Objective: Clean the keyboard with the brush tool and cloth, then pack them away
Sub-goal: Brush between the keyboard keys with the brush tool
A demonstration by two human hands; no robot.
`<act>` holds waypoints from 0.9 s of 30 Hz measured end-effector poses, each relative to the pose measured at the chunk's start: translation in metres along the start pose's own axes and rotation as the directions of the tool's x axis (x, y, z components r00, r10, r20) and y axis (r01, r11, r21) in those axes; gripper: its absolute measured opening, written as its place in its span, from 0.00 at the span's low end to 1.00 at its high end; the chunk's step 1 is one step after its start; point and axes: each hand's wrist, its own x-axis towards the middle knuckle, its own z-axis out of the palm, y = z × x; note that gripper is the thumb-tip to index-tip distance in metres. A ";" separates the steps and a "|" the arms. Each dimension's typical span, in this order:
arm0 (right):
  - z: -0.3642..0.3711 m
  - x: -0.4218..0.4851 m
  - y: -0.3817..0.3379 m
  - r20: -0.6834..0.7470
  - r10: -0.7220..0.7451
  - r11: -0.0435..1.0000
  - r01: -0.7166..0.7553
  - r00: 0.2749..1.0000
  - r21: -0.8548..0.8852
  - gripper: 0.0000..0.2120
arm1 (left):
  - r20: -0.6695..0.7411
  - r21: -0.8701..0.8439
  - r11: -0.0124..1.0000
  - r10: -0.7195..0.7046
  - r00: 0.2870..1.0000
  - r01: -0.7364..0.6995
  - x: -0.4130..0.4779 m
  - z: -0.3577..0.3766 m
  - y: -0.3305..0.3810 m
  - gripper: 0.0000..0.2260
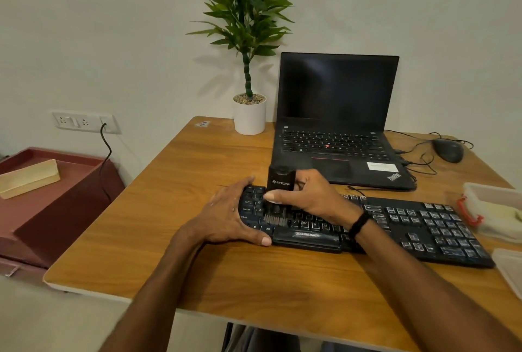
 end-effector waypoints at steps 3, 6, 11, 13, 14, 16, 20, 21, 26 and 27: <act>0.001 0.001 -0.003 -0.305 -0.161 0.945 0.057 0.939 -0.322 0.19 | -0.009 0.000 1.000 -0.002 1.000 0.002 0.001 -0.001 0.000 0.66; -0.005 0.002 -0.003 -0.178 -0.139 0.963 0.091 0.974 -0.254 0.21 | -0.012 -0.001 1.000 -0.007 1.000 0.007 0.002 -0.002 0.001 0.66; 0.000 0.001 -0.005 -0.214 -0.119 0.945 0.044 0.970 -0.325 0.20 | -0.005 0.003 1.000 -0.006 1.000 0.006 0.000 -0.001 0.001 0.66; -0.004 0.004 -0.010 -0.316 -0.178 0.922 0.046 0.932 -0.384 0.21 | -0.012 -0.007 1.000 -0.012 1.000 0.012 0.002 -0.003 0.003 0.66; -0.005 0.003 -0.010 -0.266 -0.149 0.946 0.058 0.952 -0.320 0.20 | -0.011 -0.006 1.000 -0.014 1.000 0.014 0.002 -0.004 0.003 0.66; -0.001 -0.001 -0.009 -0.023 -0.028 0.998 0.027 0.999 -0.054 0.19 | -0.005 0.006 1.000 -0.007 1.000 0.007 0.000 -0.003 0.001 0.65; 0.012 0.004 -0.009 -0.181 -0.089 0.975 0.048 0.979 -0.217 0.15 | -0.012 0.014 1.000 -0.001 1.000 0.001 -0.001 -0.002 0.001 0.65; 0.011 0.008 -0.012 -0.279 -0.145 0.949 0.054 0.949 -0.311 0.16 | -0.021 0.011 1.000 0.003 1.000 -0.003 0.000 -0.004 0.003 0.65; 0.017 0.016 -0.011 -0.002 -0.105 0.969 0.102 0.994 -0.227 0.18 | -0.059 -0.012 0.996 0.082 0.995 -0.083 -0.005 -0.005 0.011 0.49; 0.019 0.018 -0.011 -0.029 -0.121 0.962 0.110 0.992 -0.251 0.16 | -0.069 -0.014 0.996 0.086 0.994 -0.087 -0.006 -0.004 0.011 0.49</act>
